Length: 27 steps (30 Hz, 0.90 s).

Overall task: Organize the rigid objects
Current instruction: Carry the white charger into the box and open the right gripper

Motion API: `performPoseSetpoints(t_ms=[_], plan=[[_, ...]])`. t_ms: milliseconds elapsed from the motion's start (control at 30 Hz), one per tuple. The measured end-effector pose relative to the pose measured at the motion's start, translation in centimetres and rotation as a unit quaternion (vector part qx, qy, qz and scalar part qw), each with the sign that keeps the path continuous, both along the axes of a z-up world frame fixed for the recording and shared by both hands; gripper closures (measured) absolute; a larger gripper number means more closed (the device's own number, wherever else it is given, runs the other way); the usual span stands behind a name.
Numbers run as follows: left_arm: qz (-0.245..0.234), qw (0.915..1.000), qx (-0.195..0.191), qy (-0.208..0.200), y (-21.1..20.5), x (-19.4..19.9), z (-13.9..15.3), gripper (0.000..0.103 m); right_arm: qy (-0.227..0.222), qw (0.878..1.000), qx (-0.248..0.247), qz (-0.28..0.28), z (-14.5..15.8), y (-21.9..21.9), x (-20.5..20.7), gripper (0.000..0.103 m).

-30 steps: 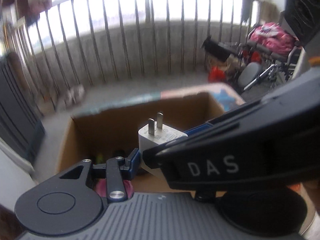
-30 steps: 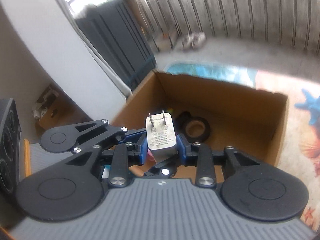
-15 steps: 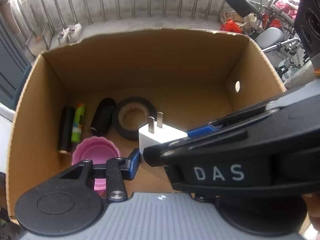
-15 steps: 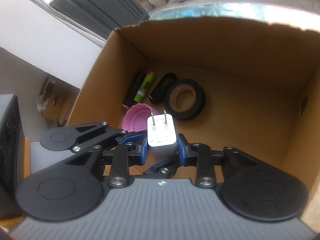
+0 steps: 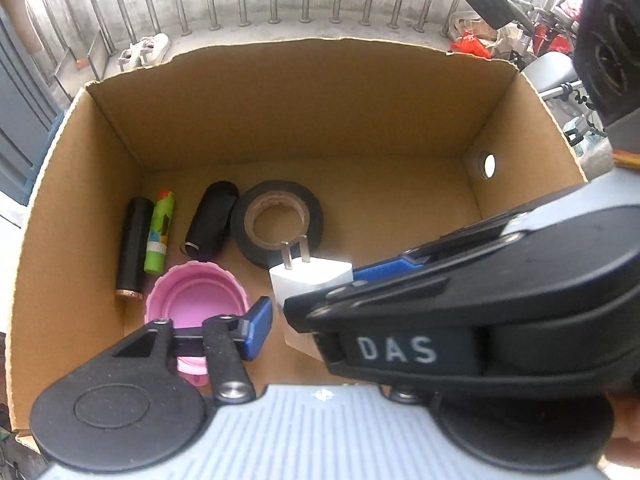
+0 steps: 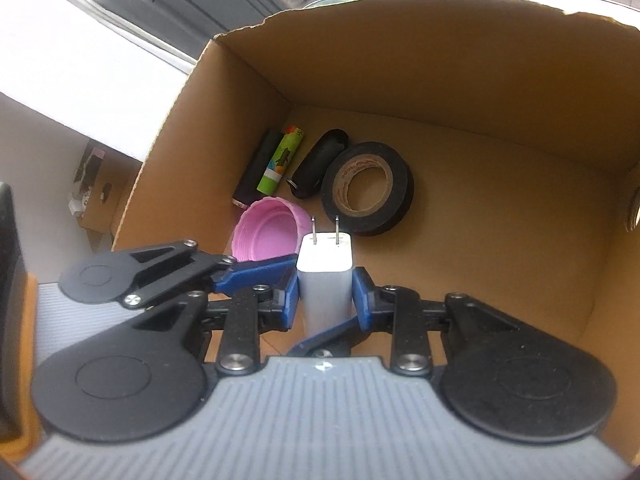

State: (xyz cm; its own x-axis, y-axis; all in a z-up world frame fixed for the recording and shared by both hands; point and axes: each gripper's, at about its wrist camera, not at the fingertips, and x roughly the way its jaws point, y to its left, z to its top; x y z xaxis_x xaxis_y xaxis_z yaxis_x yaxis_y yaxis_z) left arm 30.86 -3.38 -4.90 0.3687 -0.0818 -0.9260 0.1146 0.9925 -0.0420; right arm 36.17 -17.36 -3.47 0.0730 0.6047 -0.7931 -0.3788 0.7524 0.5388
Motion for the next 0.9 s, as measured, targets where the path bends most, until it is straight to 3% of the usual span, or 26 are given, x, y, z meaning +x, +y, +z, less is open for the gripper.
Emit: performPoseSetpoints(t_ms=[667, 900], plan=[[-0.005, 0.9998, -0.008, -0.02, -0.7, -1.4, 1.4, 0.037, -0.008, 1.0, -0.022, -0.002, 1.3, 0.6, -0.4, 0.074], [-0.003, 0.9986, -0.012, -0.051, -0.7, -2.6, 3.6, 0.037, -0.016, 0.999, 0.004, -0.031, 3.5, -1.1, -1.1, 0.072]])
